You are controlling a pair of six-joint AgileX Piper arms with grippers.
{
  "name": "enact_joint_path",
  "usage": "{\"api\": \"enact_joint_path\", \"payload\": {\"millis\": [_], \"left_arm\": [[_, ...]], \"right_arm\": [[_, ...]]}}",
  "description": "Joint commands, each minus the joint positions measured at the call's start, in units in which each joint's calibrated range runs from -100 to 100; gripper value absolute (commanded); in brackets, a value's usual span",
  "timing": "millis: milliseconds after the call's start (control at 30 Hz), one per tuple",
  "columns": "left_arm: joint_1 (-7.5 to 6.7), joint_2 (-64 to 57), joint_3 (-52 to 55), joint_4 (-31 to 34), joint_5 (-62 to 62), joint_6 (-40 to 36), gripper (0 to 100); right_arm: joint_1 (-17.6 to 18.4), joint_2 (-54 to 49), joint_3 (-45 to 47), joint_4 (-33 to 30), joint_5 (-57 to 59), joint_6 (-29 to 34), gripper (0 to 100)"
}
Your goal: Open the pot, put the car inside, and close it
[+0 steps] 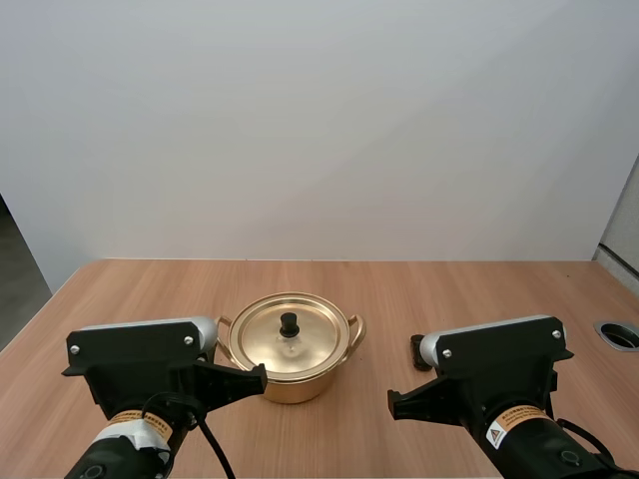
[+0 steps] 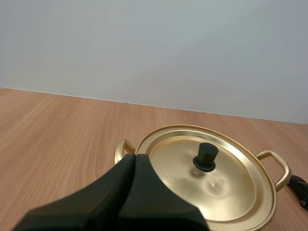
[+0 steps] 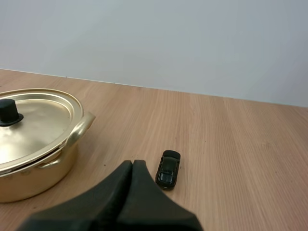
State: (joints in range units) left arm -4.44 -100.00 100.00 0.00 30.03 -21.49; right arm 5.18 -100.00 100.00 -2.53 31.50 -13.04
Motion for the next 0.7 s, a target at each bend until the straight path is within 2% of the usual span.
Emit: {"api": "enact_joint_path", "payload": {"millis": [0,367,467,533,667], "left_arm": [[-0.03,0.0,0.0,0.0,-0.02,0.01,0],[-0.03,0.0,0.0,-0.49,-0.03,0.03,0],[-0.03,0.0,0.0,1.0,-0.06,5.49,0],[-0.03,0.0,-0.64,0.55,-0.06,6.91,0],[-0.03,2.2,-5.94,0.55,-2.07,8.8,0]], "right_arm": [[-0.01,0.0,0.0,0.17,-0.08,0.0,0],[-0.01,0.0,0.0,-0.02,-2.46,-0.57,0],[-0.01,0.0,0.0,-5.17,-5.97,-0.72,0],[-0.01,0.68,-0.1,-5.77,-5.83,0.0,0],[-0.08,4.73,-7.19,-5.63,-0.63,4.07,0]]}}
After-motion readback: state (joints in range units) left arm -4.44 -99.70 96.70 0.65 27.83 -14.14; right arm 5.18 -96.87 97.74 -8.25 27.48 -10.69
